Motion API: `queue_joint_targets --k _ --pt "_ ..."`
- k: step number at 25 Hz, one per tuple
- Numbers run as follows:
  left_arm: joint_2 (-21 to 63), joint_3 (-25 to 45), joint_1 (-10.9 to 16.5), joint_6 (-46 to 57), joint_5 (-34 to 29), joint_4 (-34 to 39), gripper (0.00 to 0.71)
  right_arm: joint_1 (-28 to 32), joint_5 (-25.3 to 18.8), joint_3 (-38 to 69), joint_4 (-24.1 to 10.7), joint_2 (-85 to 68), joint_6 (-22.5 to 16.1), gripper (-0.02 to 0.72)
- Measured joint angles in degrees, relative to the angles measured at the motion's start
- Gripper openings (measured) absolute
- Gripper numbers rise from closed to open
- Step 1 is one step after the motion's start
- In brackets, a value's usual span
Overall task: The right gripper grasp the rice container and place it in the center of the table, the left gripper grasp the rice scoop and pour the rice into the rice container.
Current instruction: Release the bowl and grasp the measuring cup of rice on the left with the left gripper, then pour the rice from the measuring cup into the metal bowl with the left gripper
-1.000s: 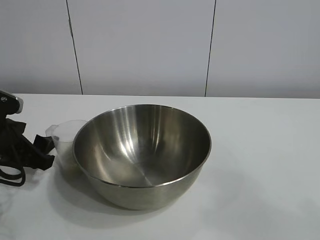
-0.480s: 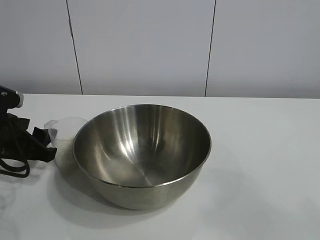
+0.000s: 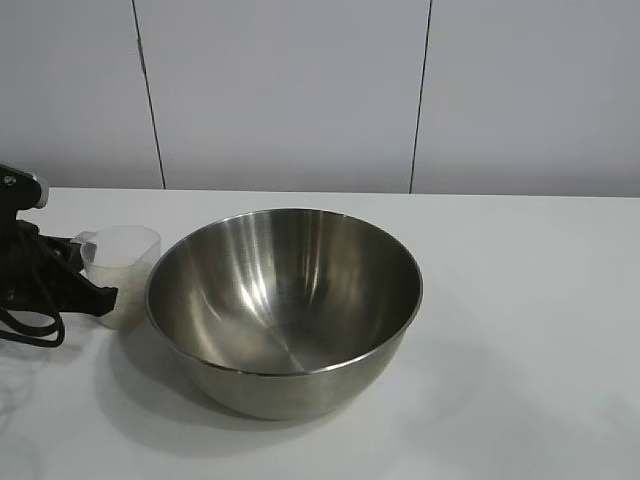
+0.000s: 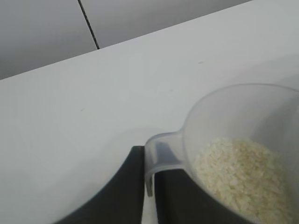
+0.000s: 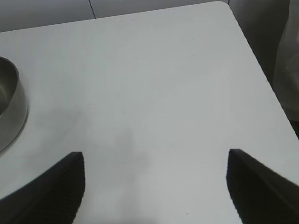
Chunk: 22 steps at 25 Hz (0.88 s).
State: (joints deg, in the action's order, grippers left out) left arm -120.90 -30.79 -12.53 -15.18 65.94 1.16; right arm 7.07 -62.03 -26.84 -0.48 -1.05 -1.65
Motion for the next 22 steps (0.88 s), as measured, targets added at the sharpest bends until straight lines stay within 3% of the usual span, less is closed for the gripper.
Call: queue_joint_targets --k 10,16,22 --pt "3.71 0.0 0.0 -0.66 -0.21 3.44 0.01 0.0 -0.05 0.0 0.0 0.0 0.0 0.568" --pt "10.66 -0.55 0.0 -6.43 -1.29 5.27 0.009 0.0 -0.05 0.0 0.0 0.0 0.0 0.568" --pt "20.33 -6.13 -0.53 -11.63 -11.86 10.13 0.009 0.0 -0.05 0.0 0.0 0.0 0.0 0.568"
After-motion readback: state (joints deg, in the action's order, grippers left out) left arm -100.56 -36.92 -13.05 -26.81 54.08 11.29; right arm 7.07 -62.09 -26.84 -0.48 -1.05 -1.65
